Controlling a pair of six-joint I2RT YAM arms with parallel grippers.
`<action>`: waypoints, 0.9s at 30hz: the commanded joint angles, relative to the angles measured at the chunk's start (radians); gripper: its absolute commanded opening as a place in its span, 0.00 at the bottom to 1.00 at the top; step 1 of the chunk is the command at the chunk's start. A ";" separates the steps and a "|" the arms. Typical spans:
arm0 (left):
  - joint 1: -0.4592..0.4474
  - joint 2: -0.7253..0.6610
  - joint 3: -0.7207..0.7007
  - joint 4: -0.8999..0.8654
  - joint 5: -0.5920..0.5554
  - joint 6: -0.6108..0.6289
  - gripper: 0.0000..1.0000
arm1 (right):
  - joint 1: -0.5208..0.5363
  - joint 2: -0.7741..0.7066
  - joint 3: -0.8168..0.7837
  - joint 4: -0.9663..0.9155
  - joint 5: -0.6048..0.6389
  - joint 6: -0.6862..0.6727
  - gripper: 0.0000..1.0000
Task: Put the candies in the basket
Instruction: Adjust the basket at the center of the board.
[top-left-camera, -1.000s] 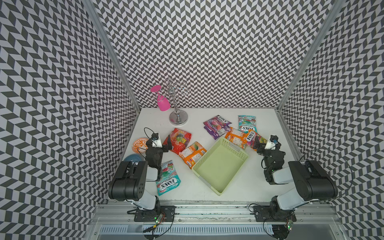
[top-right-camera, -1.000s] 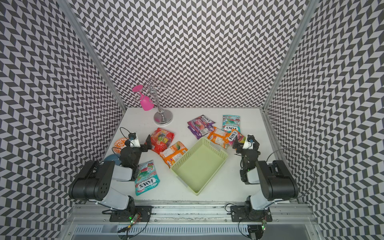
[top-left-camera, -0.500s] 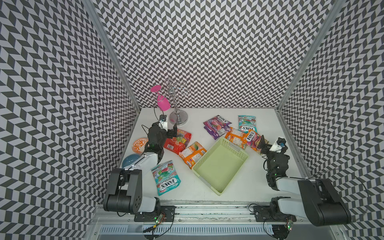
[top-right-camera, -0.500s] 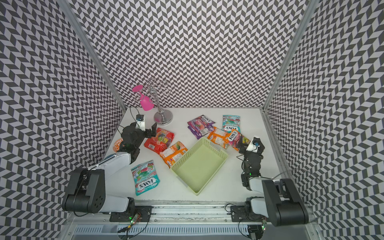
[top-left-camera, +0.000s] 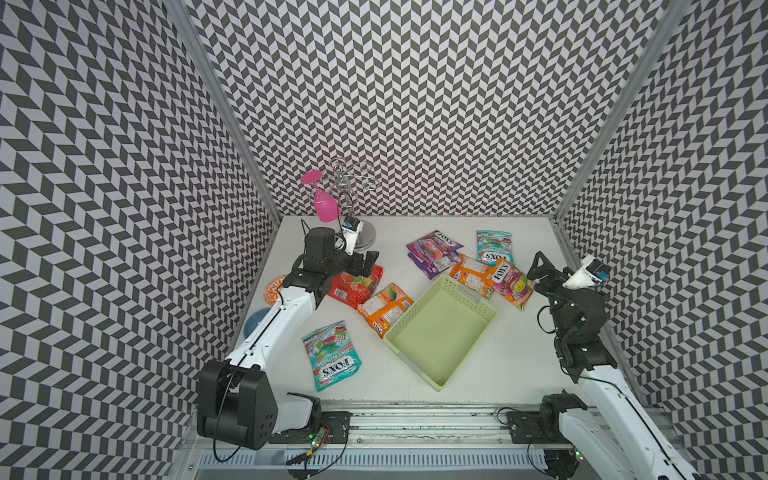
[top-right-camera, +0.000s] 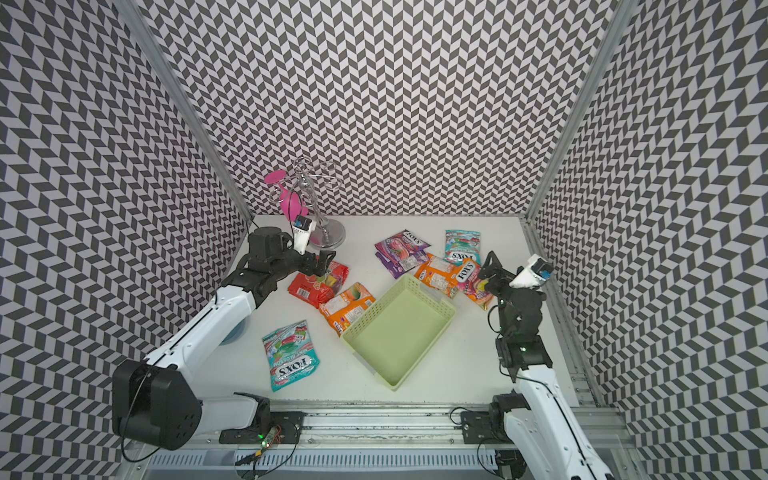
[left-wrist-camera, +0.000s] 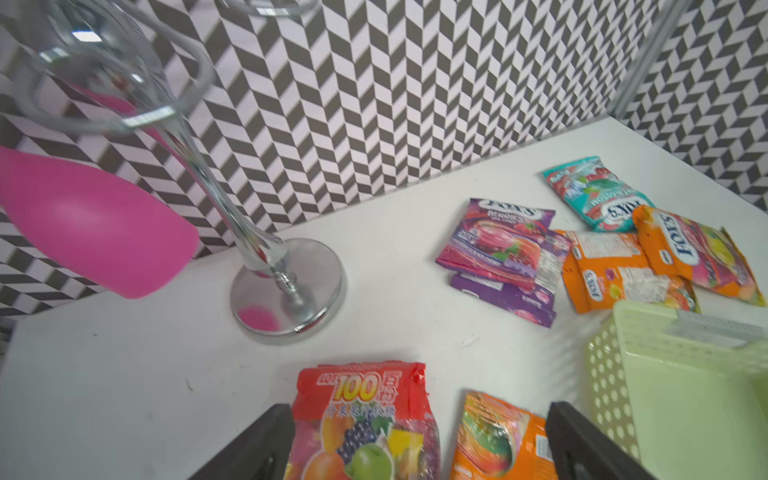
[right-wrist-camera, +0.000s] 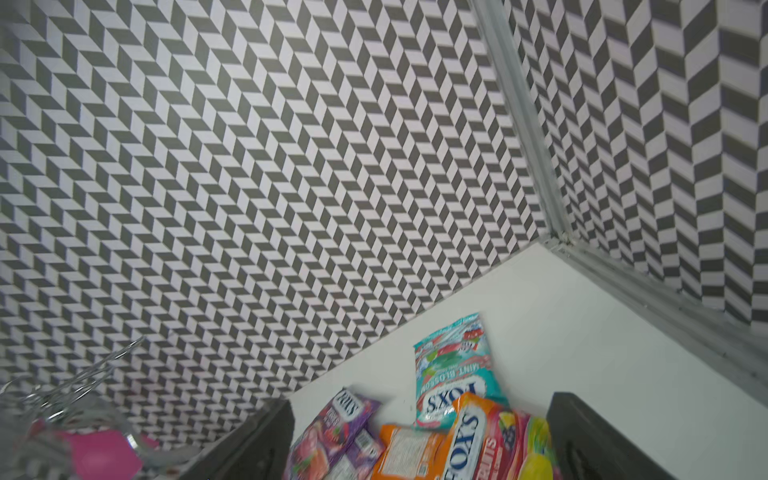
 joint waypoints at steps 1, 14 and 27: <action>0.001 -0.024 -0.058 -0.058 0.142 0.010 0.99 | 0.004 -0.067 -0.005 -0.190 -0.190 0.066 0.99; -0.009 0.009 -0.128 -0.018 0.369 0.004 0.99 | 0.052 -0.102 0.003 -0.573 -0.517 0.071 0.95; -0.117 0.082 -0.147 0.021 0.414 -0.042 0.99 | 0.216 0.059 -0.019 -0.602 -0.594 0.066 0.90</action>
